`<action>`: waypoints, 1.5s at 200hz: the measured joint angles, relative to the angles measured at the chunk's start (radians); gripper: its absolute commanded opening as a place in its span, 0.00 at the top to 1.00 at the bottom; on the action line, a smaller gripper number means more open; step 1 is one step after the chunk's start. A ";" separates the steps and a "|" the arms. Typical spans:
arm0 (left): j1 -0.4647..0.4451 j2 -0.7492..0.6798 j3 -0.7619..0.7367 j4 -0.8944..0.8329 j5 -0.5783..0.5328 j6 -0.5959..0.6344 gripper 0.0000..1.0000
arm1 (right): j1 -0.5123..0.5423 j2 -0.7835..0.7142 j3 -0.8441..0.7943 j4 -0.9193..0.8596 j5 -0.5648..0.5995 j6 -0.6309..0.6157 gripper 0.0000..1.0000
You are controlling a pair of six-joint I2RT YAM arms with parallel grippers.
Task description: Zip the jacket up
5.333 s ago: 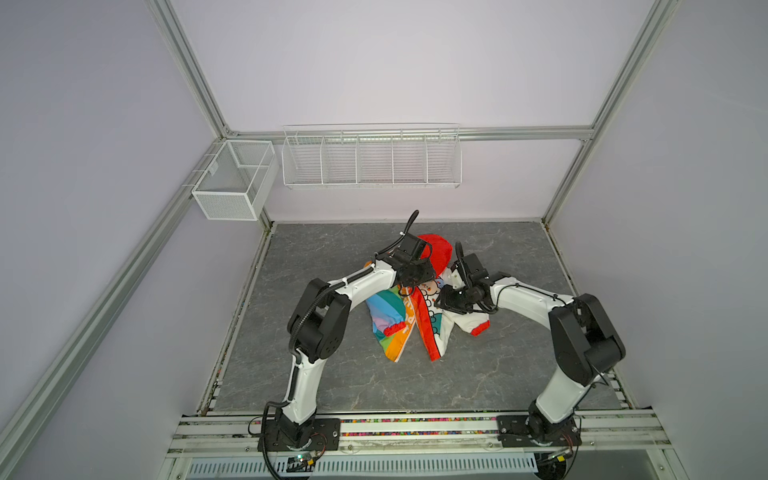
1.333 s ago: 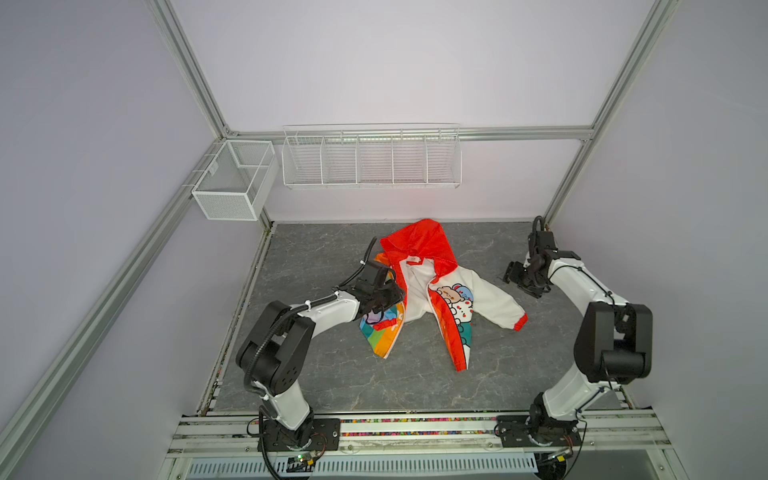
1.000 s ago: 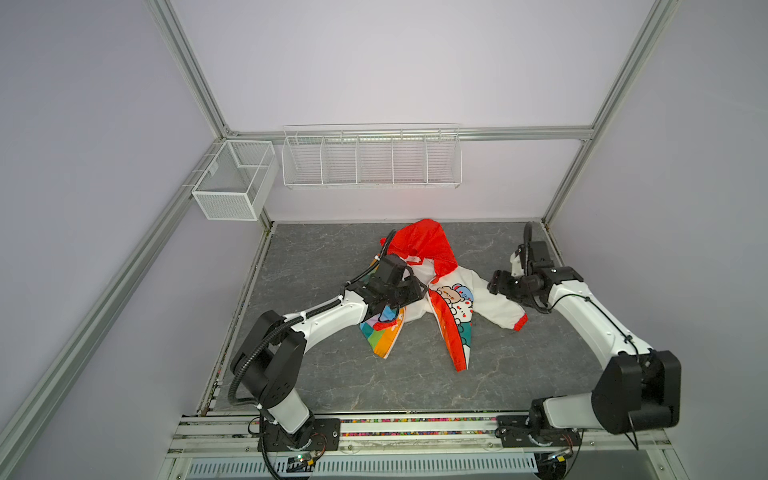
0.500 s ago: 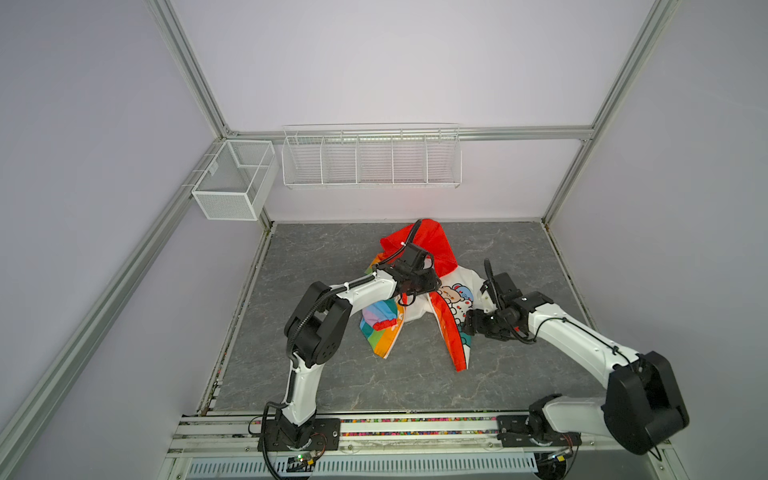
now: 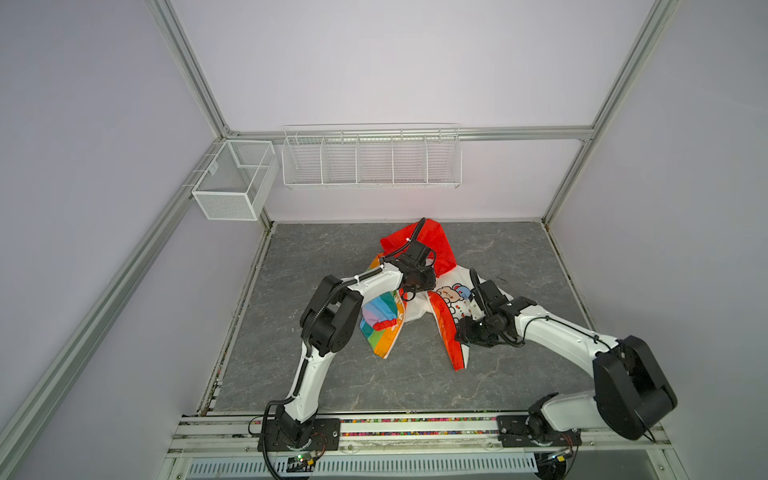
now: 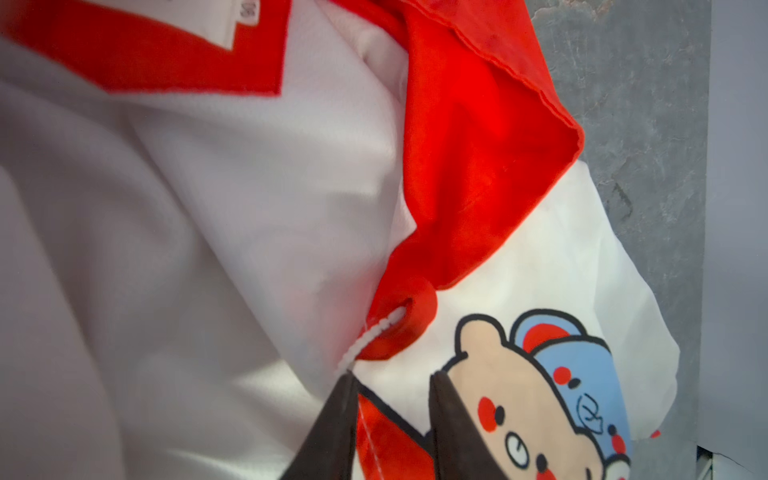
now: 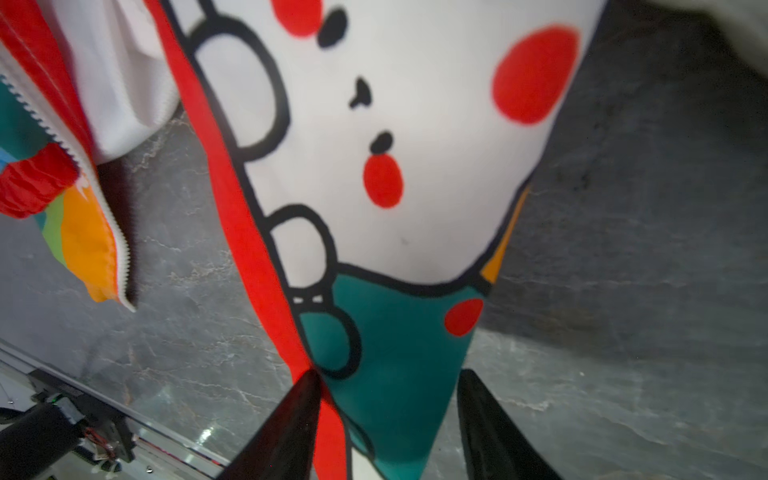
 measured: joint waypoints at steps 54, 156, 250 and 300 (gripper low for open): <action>0.025 0.006 0.018 -0.024 -0.015 0.021 0.56 | 0.000 -0.003 0.001 0.028 -0.070 0.024 0.85; 0.030 0.051 0.077 0.012 0.123 0.116 0.77 | 0.000 -0.005 0.017 0.043 -0.145 0.035 0.90; 0.111 0.047 0.112 -0.018 0.149 0.122 1.00 | 0.000 -0.017 0.076 0.057 -0.288 0.042 0.93; 0.128 -0.030 0.148 -0.065 0.125 0.124 0.85 | -0.007 -0.017 0.108 0.093 -0.348 0.044 0.93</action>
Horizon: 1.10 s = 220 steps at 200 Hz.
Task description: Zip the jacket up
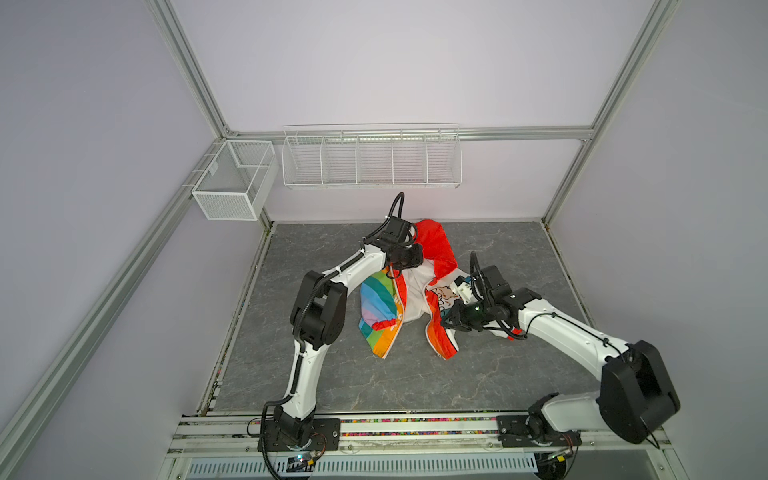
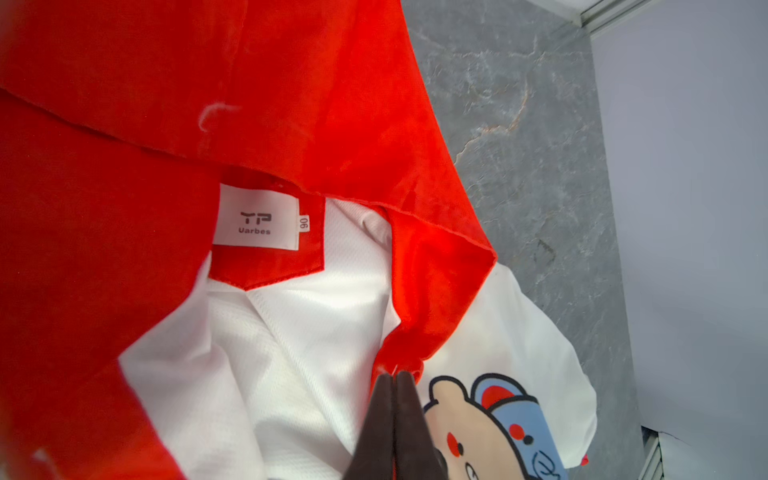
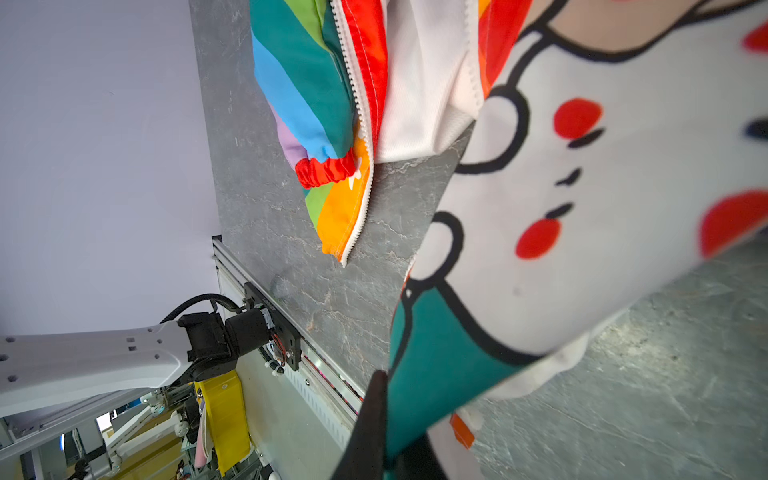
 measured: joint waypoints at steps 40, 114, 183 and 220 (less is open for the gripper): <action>-0.001 -0.139 -0.108 -0.012 -0.051 -0.039 0.67 | -0.051 0.101 -0.085 0.037 0.045 -0.026 0.93; -0.150 -0.410 -0.550 0.051 -0.101 -0.177 0.59 | -0.093 0.159 -0.161 0.056 0.149 -0.037 0.83; -0.249 -0.486 -0.874 0.288 -0.081 -0.397 0.58 | -0.092 0.114 -0.158 0.045 0.222 -0.053 0.48; -0.274 -0.567 -0.914 0.275 -0.149 -0.410 0.57 | -0.070 0.029 -0.155 -0.051 0.332 -0.066 0.38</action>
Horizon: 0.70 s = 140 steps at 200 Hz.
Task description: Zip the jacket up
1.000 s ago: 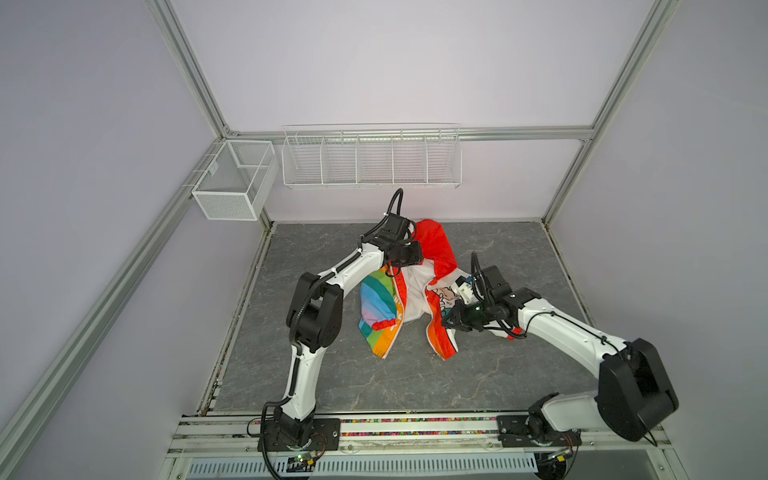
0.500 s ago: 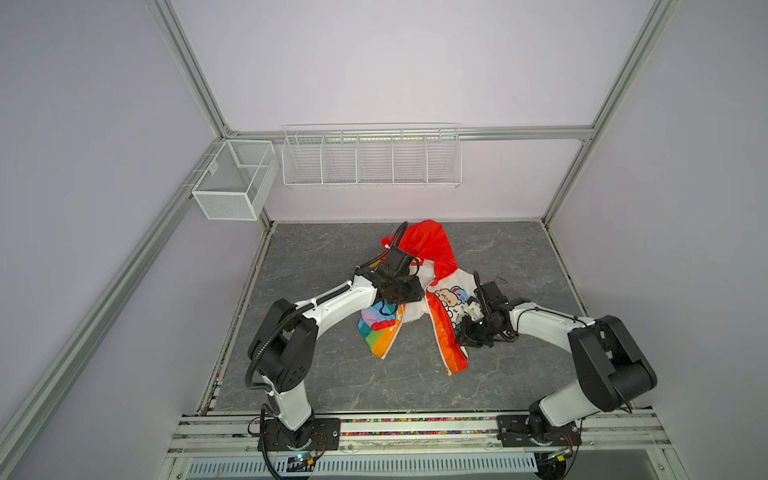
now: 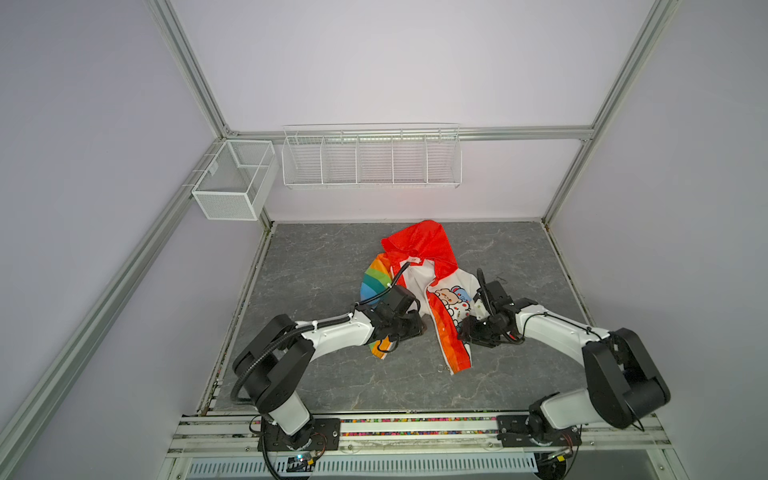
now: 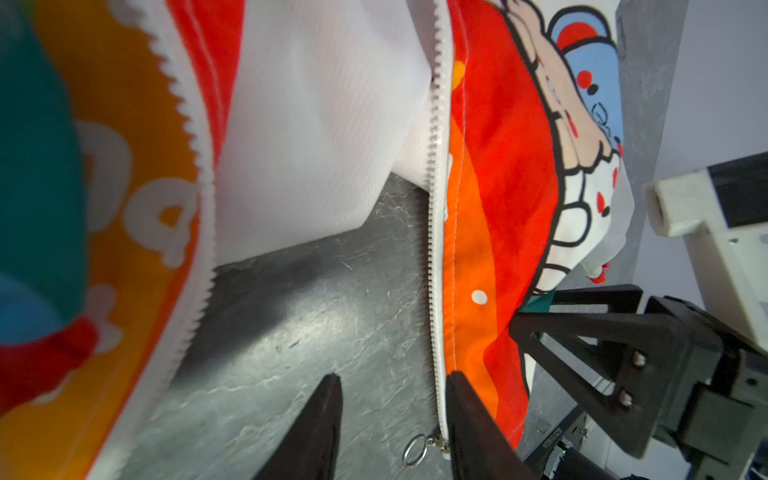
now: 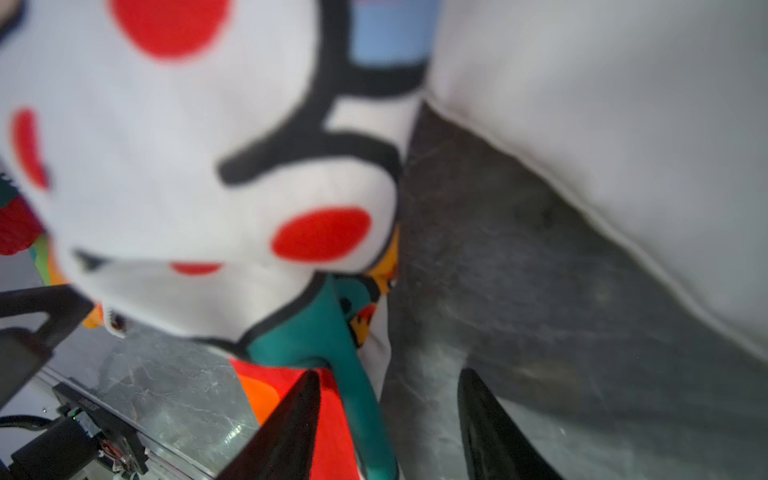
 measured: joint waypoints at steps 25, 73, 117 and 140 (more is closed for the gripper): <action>0.004 -0.084 0.056 -0.145 -0.115 0.054 0.57 | 0.037 -0.105 0.050 -0.090 0.073 -0.006 0.34; 0.016 -0.250 0.051 -0.324 -0.278 0.073 0.51 | 0.110 -0.145 0.221 -0.126 0.110 0.003 0.33; 0.026 -0.496 -0.258 -0.314 -0.308 -0.064 0.46 | 0.187 0.084 0.414 -0.060 0.095 0.018 0.33; 0.049 -0.617 -0.450 -0.255 -0.301 -0.164 0.45 | 0.222 0.270 0.568 -0.040 0.090 0.012 0.32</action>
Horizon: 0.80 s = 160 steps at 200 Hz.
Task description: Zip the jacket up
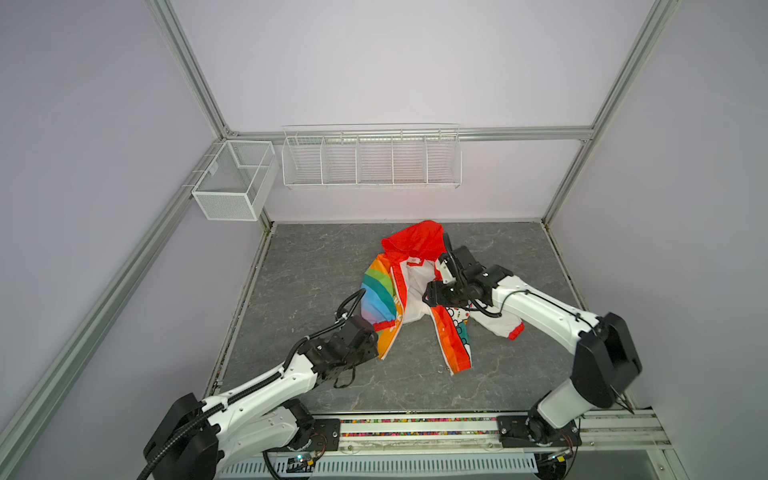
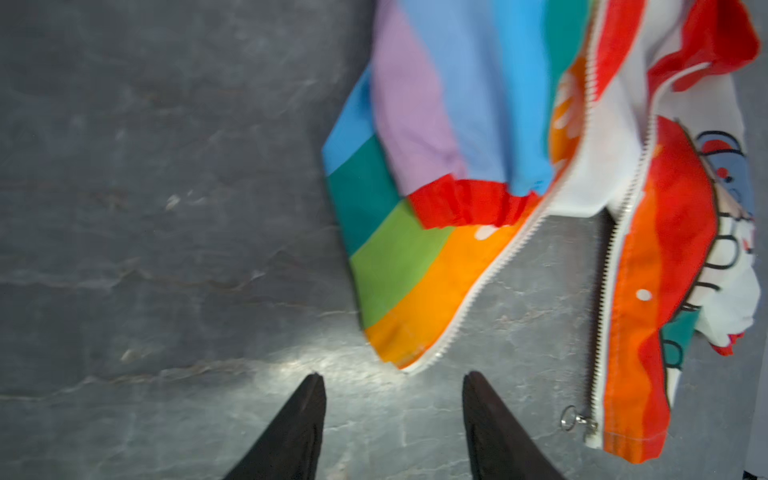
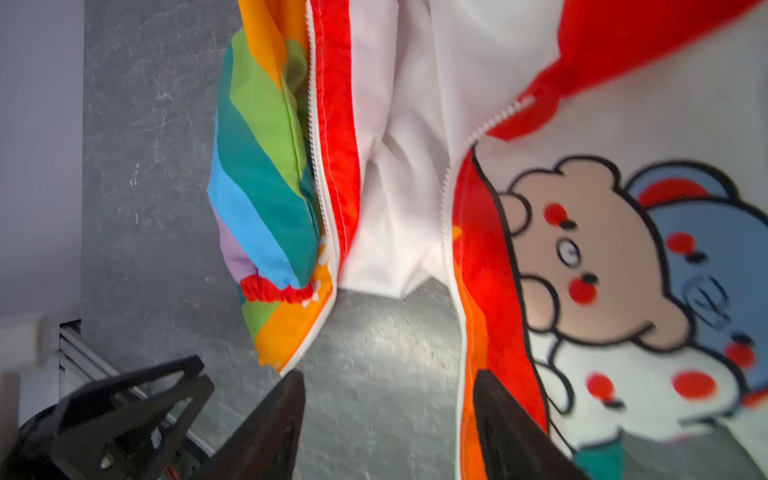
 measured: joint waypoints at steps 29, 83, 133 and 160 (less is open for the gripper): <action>0.052 -0.111 -0.131 0.050 0.008 -0.087 0.42 | 0.019 0.191 0.182 0.001 0.025 -0.016 0.32; 0.079 -0.048 -0.143 0.216 0.054 -0.137 0.41 | 0.019 0.394 0.390 -0.023 0.074 -0.027 0.31; 0.079 0.109 -0.140 0.391 0.091 -0.145 0.44 | 0.019 0.529 0.544 -0.047 0.068 -0.027 0.30; 0.080 0.180 -0.130 0.460 0.107 -0.153 0.71 | 0.020 0.594 0.614 -0.064 0.068 -0.027 0.29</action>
